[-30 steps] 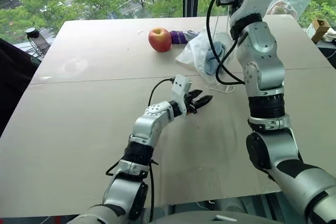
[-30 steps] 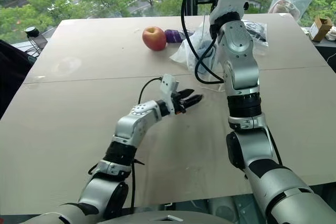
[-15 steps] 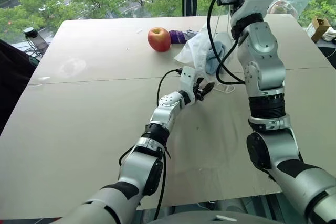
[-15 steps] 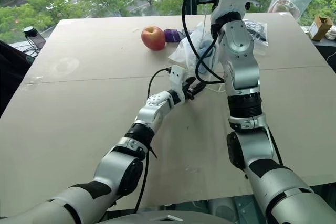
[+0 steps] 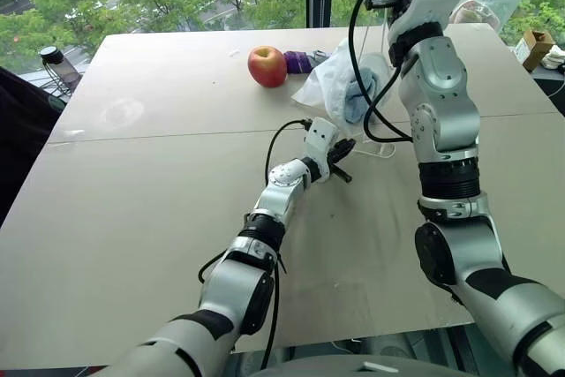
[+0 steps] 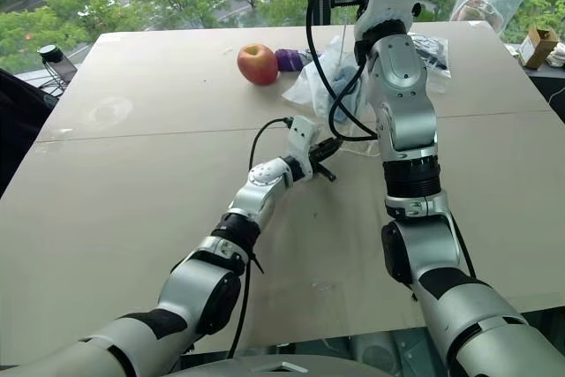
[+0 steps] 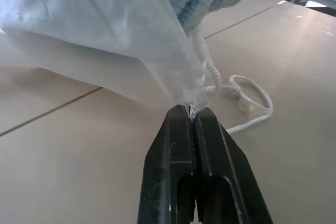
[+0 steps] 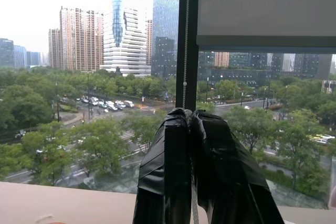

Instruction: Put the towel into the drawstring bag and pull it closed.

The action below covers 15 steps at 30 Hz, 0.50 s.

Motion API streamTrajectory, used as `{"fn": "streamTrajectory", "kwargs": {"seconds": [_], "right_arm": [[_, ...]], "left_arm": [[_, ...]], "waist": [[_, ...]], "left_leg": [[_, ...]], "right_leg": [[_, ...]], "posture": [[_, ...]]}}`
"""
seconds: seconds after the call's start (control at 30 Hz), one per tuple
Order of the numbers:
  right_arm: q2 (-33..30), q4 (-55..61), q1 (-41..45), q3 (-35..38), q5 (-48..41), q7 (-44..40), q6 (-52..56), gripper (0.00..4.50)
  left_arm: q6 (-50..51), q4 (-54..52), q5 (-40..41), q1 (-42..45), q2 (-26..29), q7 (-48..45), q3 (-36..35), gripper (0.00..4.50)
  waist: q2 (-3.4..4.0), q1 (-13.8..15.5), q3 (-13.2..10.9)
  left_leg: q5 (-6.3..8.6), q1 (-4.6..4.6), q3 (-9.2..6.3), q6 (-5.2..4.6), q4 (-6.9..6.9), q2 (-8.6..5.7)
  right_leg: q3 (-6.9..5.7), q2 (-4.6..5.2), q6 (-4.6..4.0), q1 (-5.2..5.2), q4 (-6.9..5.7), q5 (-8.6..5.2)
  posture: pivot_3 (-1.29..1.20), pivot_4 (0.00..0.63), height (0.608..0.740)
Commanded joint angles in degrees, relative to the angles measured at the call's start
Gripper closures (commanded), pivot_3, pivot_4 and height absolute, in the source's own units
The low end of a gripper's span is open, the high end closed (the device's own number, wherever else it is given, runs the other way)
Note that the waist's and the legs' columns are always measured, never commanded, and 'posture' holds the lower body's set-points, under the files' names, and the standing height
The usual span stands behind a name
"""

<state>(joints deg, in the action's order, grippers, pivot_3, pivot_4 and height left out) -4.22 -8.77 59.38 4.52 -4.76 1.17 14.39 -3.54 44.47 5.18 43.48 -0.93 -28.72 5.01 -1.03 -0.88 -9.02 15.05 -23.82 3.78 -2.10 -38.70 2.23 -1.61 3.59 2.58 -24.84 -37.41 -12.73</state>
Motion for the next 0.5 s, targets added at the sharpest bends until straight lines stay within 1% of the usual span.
{"fn": "streamTrajectory", "kwargs": {"seconds": [0.03, 0.1, 0.17, 0.23, 0.33, 0.5], "right_arm": [[-0.66, 2.75, 0.40, 0.61, 0.25, 0.34, -1.59, 4.50], [-1.10, 2.58, 0.30, 1.02, 0.79, 1.07, -2.18, 4.50], [-2.11, 2.10, 0.13, 2.08, 2.39, 3.62, -3.67, 4.50], [-3.15, 1.40, -0.01, 3.39, 3.86, 6.66, -5.05, 4.50], [-4.26, 0.50, -0.27, 4.71, 5.43, 10.13, -6.75, 4.50], [-5.13, -1.87, -2.04, 7.20, 6.84, 15.17, -9.37, 4.50]], "left_arm": [[-5.20, -1.17, -4.34, -0.72, 1.42, 9.26, -0.95, 4.44], [-7.61, -2.17, -8.96, -1.54, 3.45, 19.02, -1.34, 4.44], [-10.37, -5.84, -14.69, -3.32, 6.74, 29.84, -2.45, 4.44], [-11.09, -9.66, -19.03, -5.04, 9.64, 37.33, -3.08, 4.44], [-9.99, -14.67, -23.74, -7.04, 12.85, 43.49, -3.29, 4.44], [-5.79, -23.83, -30.72, -8.44, 19.72, 51.69, -7.16, 4.44]], "waist": [[0.00, -0.03, 0.00], [0.00, -0.05, 0.00], [0.00, -0.14, 0.00], [0.00, -0.03, 0.00], [0.00, 0.27, 0.00], [0.00, 0.29, 0.00]], "left_leg": [[0.00, 0.00, -0.01, 0.00, 0.00, 0.00], [0.00, 0.01, -0.05, 0.00, 0.01, 0.01], [0.00, 0.02, -0.11, 0.00, 0.03, 0.02], [0.00, 0.03, -0.23, 0.00, 0.07, 0.05], [-0.12, 0.02, -0.22, 0.21, 0.12, 0.09], [-0.15, -0.02, -0.15, 0.26, 0.13, 0.01]], "right_leg": [[0.00, 0.00, 0.00, 0.00, 0.00, 0.00], [0.01, 0.00, 0.00, 0.00, 0.00, 0.00], [0.01, 0.00, 0.00, 0.00, 0.01, 0.00], [0.05, 0.03, 0.00, -0.04, 0.00, 0.00], [0.01, 0.10, 0.00, -0.05, 0.00, 0.00], [-0.03, 0.30, 0.02, -0.04, 0.05, 0.01]], "posture": [[0.00, 0.150, 0.740], [0.00, 0.150, 0.740], [0.00, 0.150, 0.740], [0.00, 0.150, 0.740], [0.00, 0.150, 0.740], [0.00, 0.150, 0.740]]}}
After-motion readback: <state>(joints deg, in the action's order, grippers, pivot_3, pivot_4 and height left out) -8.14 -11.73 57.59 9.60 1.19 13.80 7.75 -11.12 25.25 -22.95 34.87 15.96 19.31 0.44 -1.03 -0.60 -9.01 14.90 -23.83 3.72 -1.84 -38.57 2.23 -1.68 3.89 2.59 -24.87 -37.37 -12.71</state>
